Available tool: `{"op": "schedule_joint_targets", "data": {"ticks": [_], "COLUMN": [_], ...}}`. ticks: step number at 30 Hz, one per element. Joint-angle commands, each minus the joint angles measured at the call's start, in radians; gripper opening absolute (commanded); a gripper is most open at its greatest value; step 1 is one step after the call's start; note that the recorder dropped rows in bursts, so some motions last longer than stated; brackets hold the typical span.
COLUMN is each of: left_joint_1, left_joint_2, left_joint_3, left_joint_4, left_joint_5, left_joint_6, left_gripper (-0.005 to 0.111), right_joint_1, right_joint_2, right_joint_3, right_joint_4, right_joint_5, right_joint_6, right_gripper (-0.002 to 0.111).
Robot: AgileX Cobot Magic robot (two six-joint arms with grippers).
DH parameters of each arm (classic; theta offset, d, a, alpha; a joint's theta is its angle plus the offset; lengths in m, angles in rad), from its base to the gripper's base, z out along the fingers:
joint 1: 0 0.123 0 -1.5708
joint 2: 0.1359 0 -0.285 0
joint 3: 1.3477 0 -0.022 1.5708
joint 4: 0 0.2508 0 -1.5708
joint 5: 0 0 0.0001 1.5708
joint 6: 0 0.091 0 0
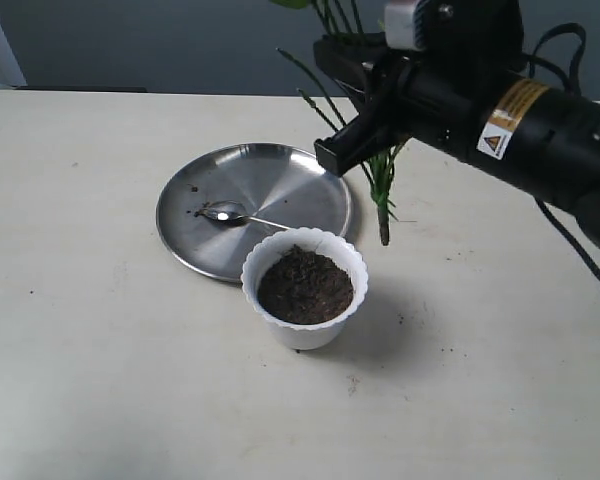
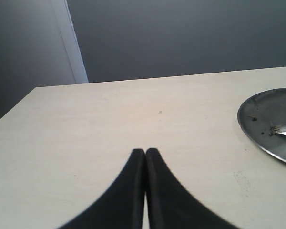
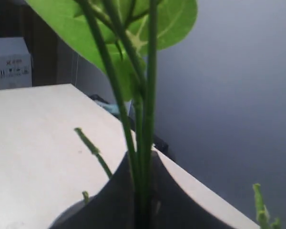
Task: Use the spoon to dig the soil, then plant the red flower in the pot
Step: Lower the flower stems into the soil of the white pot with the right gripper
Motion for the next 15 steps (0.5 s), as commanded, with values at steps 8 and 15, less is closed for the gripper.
{"op": "schedule_joint_targets", "data": {"ticks": [8, 15], "left_joint_1": [-0.006, -0.006], "left_joint_2": [-0.005, -0.005], "left_joint_3": [-0.004, -0.004], "left_joint_4": [0.002, 0.002], "left_joint_5": [-0.005, -0.005], "left_joint_6": [-0.004, -0.004], "left_gripper": [0.0, 0.0], "right_joint_1": [-0.01, -0.01], "right_joint_2": [0.292, 0.441], "right_joint_3": [0.028, 0.028], "right_joint_4": [-0.073, -0.109], "right_joint_5": [-0.564, -0.626], "right_joint_6": [0.072, 0.072], "right_gripper": [-0.001, -0.001]}}
